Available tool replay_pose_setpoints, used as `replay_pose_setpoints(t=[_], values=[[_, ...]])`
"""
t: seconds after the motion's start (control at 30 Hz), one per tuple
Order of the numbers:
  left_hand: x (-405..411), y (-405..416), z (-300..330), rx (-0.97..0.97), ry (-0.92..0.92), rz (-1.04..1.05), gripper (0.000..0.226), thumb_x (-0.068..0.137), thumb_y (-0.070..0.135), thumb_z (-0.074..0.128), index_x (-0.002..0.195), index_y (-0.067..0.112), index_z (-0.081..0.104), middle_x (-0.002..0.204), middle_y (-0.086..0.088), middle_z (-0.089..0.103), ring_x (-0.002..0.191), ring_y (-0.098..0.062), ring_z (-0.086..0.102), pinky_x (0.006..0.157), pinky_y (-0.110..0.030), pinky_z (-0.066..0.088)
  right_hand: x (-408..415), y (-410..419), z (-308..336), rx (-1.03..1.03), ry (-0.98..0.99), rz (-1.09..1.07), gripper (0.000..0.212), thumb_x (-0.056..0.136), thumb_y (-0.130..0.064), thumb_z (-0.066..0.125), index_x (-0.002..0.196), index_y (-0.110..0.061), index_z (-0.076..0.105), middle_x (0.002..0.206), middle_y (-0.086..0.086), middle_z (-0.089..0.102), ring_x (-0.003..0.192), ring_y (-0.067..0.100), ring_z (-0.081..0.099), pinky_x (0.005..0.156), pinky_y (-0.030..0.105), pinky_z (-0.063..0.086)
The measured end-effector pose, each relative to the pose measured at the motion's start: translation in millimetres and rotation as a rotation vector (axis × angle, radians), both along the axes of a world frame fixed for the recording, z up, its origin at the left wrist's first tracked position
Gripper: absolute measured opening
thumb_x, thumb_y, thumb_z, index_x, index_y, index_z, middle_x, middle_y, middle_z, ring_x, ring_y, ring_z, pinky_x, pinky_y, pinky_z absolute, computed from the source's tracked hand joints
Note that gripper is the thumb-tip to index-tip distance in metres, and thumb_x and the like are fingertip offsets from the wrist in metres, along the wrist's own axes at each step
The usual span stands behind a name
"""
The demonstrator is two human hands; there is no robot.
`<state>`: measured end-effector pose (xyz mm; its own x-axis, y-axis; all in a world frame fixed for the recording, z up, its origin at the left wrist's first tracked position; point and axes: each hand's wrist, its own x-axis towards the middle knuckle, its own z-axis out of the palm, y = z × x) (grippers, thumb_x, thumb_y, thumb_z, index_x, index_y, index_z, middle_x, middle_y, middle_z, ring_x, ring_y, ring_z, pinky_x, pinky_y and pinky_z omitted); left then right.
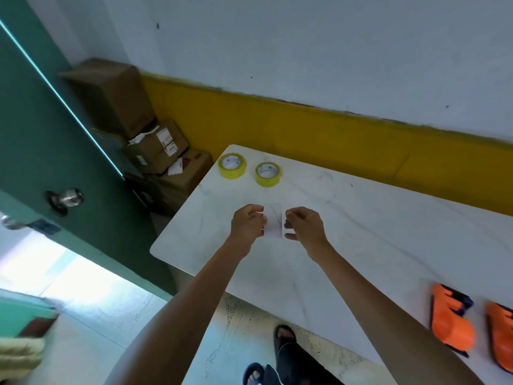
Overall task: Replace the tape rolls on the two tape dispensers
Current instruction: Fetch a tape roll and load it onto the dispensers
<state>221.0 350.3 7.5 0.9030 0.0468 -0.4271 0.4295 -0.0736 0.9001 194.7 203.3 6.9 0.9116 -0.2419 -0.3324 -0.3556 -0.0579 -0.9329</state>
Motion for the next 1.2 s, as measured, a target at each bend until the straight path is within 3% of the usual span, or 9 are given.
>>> replay_pose_setpoints(t=[0.13, 0.37, 0.47, 0.57, 0.77, 1.0, 1.1, 1.2], values=[[29, -3, -3, 0.035, -0.013, -0.055, 0.03, 0.082, 0.003, 0.059, 0.11, 0.01, 0.067, 0.107, -0.013, 0.066, 0.104, -0.032, 0.064, 0.088, -0.049, 0.058, 29, 4, -11, 0.014, 0.023, 0.024, 0.013, 0.09, -0.011, 0.056, 0.09, -0.005, 0.067, 0.094, 0.019, 0.07, 0.09, 0.031, 0.071, 0.059, 0.032, 0.059], [106, -31, -23, 0.07, 0.017, -0.133, 0.027, 0.08, 0.005, 0.06, 0.1, 0.019, 0.071, 0.103, -0.013, 0.072, 0.101, -0.03, 0.068, 0.089, -0.048, 0.058, 94, -20, -28, 0.067, 0.065, -0.089, 0.012, 0.091, -0.009, 0.058, 0.082, -0.008, 0.065, 0.094, 0.024, 0.069, 0.092, 0.038, 0.07, 0.064, 0.035, 0.059], [132, -50, -30, 0.052, 0.058, -0.139, 0.026, 0.08, 0.004, 0.059, 0.088, 0.026, 0.071, 0.103, -0.014, 0.073, 0.099, -0.03, 0.069, 0.089, -0.047, 0.058, 118, -37, -38, 0.055, 0.085, -0.111, 0.011, 0.092, -0.008, 0.058, 0.088, -0.002, 0.066, 0.093, 0.023, 0.069, 0.088, 0.035, 0.07, 0.064, 0.036, 0.06], [152, -68, -37, 0.038, 0.102, -0.166, 0.027, 0.078, 0.002, 0.059, 0.095, 0.018, 0.072, 0.104, -0.014, 0.072, 0.099, -0.031, 0.069, 0.087, -0.046, 0.059, 137, -54, -47, 0.035, 0.116, -0.145, 0.013, 0.092, -0.01, 0.059, 0.094, 0.0, 0.067, 0.094, 0.02, 0.069, 0.087, 0.033, 0.07, 0.07, 0.041, 0.061], [200, -98, -66, 0.053, 0.14, -0.269, 0.031, 0.074, 0.005, 0.063, 0.104, 0.009, 0.073, 0.106, -0.015, 0.073, 0.098, -0.033, 0.07, 0.089, -0.049, 0.058, 173, -76, -71, -0.028, 0.168, -0.219, 0.019, 0.095, -0.012, 0.057, 0.103, 0.002, 0.066, 0.095, 0.014, 0.067, 0.084, 0.026, 0.067, 0.061, 0.026, 0.058], [247, -118, -106, 0.148, 0.126, -0.348, 0.025, 0.078, 0.009, 0.066, 0.1, 0.018, 0.073, 0.101, -0.007, 0.074, 0.096, -0.026, 0.069, 0.089, -0.046, 0.058, 214, -88, -111, -0.12, 0.226, -0.268, 0.022, 0.096, -0.016, 0.056, 0.107, -0.001, 0.067, 0.103, 0.017, 0.07, 0.091, 0.031, 0.069, 0.078, 0.039, 0.062], [256, -122, -108, 0.191, 0.061, -0.365, 0.028, 0.081, 0.007, 0.065, 0.108, 0.014, 0.072, 0.103, -0.007, 0.074, 0.095, -0.024, 0.069, 0.088, -0.04, 0.058, 226, -91, -120, -0.124, 0.229, -0.294, 0.021, 0.096, -0.017, 0.056, 0.106, -0.002, 0.068, 0.102, 0.017, 0.071, 0.09, 0.032, 0.07, 0.079, 0.041, 0.062], [261, -124, -108, 0.31, -0.156, -0.468, 0.029, 0.084, 0.004, 0.062, 0.11, 0.01, 0.072, 0.097, 0.0, 0.073, 0.088, -0.017, 0.067, 0.075, -0.019, 0.052, 232, -94, -125, -0.064, 0.269, -0.321, 0.024, 0.097, -0.016, 0.054, 0.107, 0.001, 0.067, 0.105, 0.02, 0.071, 0.09, 0.031, 0.07, 0.08, 0.038, 0.062]])
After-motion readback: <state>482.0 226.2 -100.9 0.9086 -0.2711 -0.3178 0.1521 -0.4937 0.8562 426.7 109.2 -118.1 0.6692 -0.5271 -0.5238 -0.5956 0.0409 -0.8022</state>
